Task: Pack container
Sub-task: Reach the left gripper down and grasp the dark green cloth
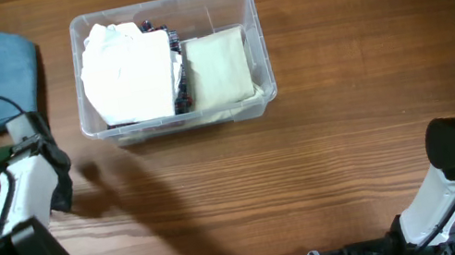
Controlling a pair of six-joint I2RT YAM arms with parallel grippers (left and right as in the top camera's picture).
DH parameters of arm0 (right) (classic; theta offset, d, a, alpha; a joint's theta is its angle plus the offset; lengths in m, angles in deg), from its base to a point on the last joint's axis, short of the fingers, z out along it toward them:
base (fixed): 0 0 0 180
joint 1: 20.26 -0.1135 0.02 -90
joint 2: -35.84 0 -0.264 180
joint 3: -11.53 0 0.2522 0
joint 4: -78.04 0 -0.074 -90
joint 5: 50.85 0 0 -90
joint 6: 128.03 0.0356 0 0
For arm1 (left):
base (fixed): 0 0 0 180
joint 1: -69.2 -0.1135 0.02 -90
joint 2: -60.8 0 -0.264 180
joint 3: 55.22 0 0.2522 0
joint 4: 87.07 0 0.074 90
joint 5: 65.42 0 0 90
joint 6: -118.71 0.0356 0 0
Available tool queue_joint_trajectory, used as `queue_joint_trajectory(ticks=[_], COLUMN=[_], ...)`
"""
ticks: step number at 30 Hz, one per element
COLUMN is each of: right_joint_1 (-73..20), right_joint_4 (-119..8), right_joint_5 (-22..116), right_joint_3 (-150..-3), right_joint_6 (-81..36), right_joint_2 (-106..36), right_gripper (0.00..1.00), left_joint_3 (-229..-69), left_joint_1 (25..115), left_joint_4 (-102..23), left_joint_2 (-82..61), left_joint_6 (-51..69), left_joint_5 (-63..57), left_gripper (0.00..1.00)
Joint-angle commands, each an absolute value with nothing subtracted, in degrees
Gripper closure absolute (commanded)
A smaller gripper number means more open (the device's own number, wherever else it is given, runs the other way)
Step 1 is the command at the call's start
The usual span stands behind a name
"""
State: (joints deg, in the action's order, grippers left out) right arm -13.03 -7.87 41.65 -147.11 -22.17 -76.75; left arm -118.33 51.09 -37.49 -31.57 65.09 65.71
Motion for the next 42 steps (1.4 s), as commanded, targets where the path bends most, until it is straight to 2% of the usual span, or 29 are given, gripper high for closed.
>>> queue_joint_trajectory(ticks=[1,10,19,29,35,36,38,40,41,42], right_joint_1=[-13.17,-13.17,-13.17,-13.17,-13.17,-13.17,-13.17,-13.17,-13.17,-13.17], right_joint_4=[-7.91,-7.91,-7.91,-7.91,-7.91,-7.91,-7.91,-7.91,-7.91,-7.91], right_joint_5=[41.02,41.02,41.02,41.02,41.02,41.02,41.02,41.02,41.02,41.02], right_joint_3=[-146.98,-146.98,-146.98,-146.98,-146.98,-146.98,-146.98,-146.98,-146.98,-146.98], right_joint_6=[-21.34,-21.34,-21.37,-21.34,-21.34,-21.34,-21.34,-21.34,-21.37,-21.39], right_joint_2=[-76.93,-76.93,-76.93,-76.91,-76.93,-76.93,-76.93,-76.93,-76.93,-76.93], right_gripper=[0.00,0.00,0.00,0.00,0.00,0.00,0.00,0.00,0.00,0.00], left_joint_3=[-117.67,-117.67,-117.60,-117.60,-117.60,-117.60,-117.60,-117.60,-117.60,-117.60], left_joint_1=[53.38,54.78,52.68,48.95,47.55,47.55,47.55,47.55,47.55,47.55], left_joint_4=[-38.24,-40.18,-44.12,-56.86,-62.15,-63.33,-64.64,-64.92,-64.99,-64.99], left_joint_2=[-35.31,-41.50,-47.75,-52.84,-54.04,-54.04,-54.04,-54.04,-54.04,-54.04], left_joint_6=[65.53,61.38,48.90,49.62,56.87,56.90,56.94,56.77,56.74,56.74], left_joint_5=[68.37,71.11,72.94,74.17,68.50,68.50,68.50,68.48,68.48,68.48], left_gripper=[0.00,0.00,0.00,0.00,0.01,0.05,0.32,0.67,0.80,0.83])
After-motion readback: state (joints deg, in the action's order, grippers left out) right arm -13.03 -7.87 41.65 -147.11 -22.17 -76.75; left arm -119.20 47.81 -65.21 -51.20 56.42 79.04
